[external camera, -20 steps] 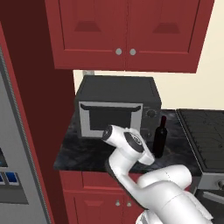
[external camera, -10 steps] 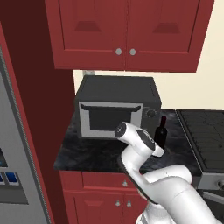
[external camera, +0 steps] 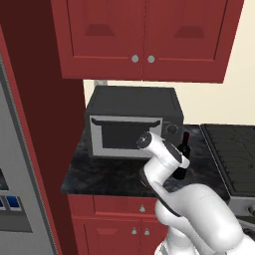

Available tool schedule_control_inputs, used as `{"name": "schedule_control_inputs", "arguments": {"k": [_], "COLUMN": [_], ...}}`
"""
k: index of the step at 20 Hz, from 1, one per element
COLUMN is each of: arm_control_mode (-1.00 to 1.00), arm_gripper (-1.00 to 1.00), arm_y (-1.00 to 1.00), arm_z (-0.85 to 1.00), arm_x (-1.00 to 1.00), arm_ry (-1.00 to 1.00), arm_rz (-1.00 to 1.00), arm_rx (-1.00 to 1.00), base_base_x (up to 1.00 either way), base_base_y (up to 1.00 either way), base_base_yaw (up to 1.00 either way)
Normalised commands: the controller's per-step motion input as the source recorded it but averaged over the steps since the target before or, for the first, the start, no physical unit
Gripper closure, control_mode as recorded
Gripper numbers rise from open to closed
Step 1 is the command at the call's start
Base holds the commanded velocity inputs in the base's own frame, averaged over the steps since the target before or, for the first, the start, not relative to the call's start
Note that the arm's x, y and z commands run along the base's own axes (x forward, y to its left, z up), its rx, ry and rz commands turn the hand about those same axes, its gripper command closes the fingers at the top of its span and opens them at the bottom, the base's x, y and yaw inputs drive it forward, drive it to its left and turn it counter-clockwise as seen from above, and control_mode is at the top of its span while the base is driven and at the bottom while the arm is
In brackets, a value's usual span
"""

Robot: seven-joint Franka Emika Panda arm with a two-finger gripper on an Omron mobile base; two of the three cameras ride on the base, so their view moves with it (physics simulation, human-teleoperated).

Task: There is a wine glass and glass cup on the dining counter. Place the wine bottle next to the wine glass and the juice bottle next to the glass cup.

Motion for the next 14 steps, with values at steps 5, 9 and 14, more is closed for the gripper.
{"name": "schedule_control_inputs", "arguments": {"k": [5, 9, 14], "arm_control_mode": [-1.00, -1.00, -1.00], "arm_gripper": [-1.00, -1.00, -1.00], "arm_y": [-0.09, -0.01, -0.19], "arm_z": [-0.23, -0.21, -0.15], "arm_x": [-0.08, -0.07, 0.00], "arm_ry": [0.02, 0.00, 0.00], "arm_rz": [0.02, 0.00, 0.00], "arm_rx": [-0.02, -0.05, -0.05], "base_base_x": [0.00, 0.00, 0.00], "base_base_y": [0.00, 0.00, 0.00], "base_base_yaw": [0.00, 0.00, 0.00]}}
